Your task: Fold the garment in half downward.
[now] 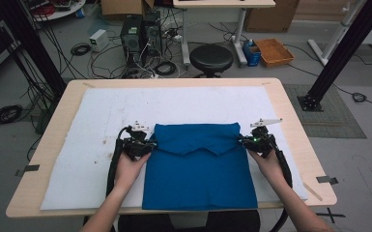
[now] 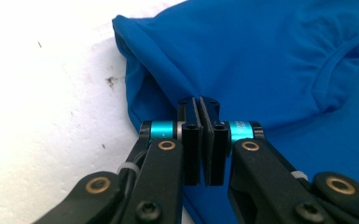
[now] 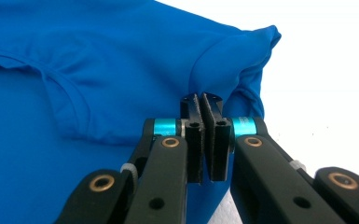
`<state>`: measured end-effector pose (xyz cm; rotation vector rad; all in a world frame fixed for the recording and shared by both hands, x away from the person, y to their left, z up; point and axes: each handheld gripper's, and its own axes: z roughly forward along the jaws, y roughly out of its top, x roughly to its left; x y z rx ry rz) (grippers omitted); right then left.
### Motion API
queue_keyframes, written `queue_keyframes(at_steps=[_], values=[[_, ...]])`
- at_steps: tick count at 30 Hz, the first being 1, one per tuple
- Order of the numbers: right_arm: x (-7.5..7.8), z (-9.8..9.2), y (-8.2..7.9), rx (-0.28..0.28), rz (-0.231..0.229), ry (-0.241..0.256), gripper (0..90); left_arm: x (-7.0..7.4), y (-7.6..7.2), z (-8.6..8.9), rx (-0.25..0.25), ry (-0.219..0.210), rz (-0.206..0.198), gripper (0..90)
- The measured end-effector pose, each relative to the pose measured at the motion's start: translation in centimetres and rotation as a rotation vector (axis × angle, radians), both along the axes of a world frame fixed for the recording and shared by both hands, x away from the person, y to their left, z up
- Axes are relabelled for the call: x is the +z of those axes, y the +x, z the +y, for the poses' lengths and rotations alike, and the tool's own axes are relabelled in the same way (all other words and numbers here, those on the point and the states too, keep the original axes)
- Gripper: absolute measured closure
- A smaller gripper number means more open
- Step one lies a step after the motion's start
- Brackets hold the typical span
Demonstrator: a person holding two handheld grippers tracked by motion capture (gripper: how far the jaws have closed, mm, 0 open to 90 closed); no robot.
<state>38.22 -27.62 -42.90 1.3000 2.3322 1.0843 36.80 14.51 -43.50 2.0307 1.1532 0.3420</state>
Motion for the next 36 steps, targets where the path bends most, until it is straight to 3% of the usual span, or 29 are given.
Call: queue_keyframes(at_steps=[1, 3, 4, 5, 8, 12, 20, 26, 31, 36], values=[[-0.1, 0.0, 0.0, -0.002, 0.003, 0.003, 87.1, -0.2, 0.1, 0.0, 0.005, -0.005, 0.008, 86.6], [-0.3, -0.1, 0.0, -0.008, 0.013, 0.013, 79.8, -0.3, 0.1, 0.0, 0.014, -0.011, 0.017, 76.4], [-0.3, -0.1, 0.0, -0.008, 0.013, 0.013, 79.8, -0.3, 0.2, 0.0, 0.013, -0.012, 0.024, 76.4], [-0.6, -0.1, 0.1, -0.012, 0.030, 0.025, 72.6, -0.4, 0.2, 0.0, 0.010, -0.009, 0.026, 75.1], [-0.9, 0.1, 0.2, -0.017, 0.048, 0.014, 73.6, -0.5, 0.1, -0.4, -0.006, -0.002, 0.015, 80.0], [-0.9, 0.4, 0.1, 0.006, 0.033, -0.009, 86.6, -0.4, 0.0, -0.4, -0.015, 0.006, 0.006, 85.6], [0.6, -0.2, -0.7, 0.020, 0.009, 0.019, 87.3, 0.9, -0.7, 0.0, -0.032, -0.029, -0.017, 86.4], [2.5, -0.7, -2.9, 0.055, -0.005, 0.040, 87.3, 2.4, -2.4, 0.3, -0.082, -0.050, -0.023, 86.4], [3.5, -1.0, -5.6, 0.087, -0.007, 0.020, 87.2, 3.1, -5.4, 0.9, -0.139, -0.080, -0.006, 86.4], [4.2, -1.3, -8.6, 0.126, -0.026, -0.003, 87.2, 3.5, -7.6, 1.3, -0.157, -0.092, -0.008, 86.3]])
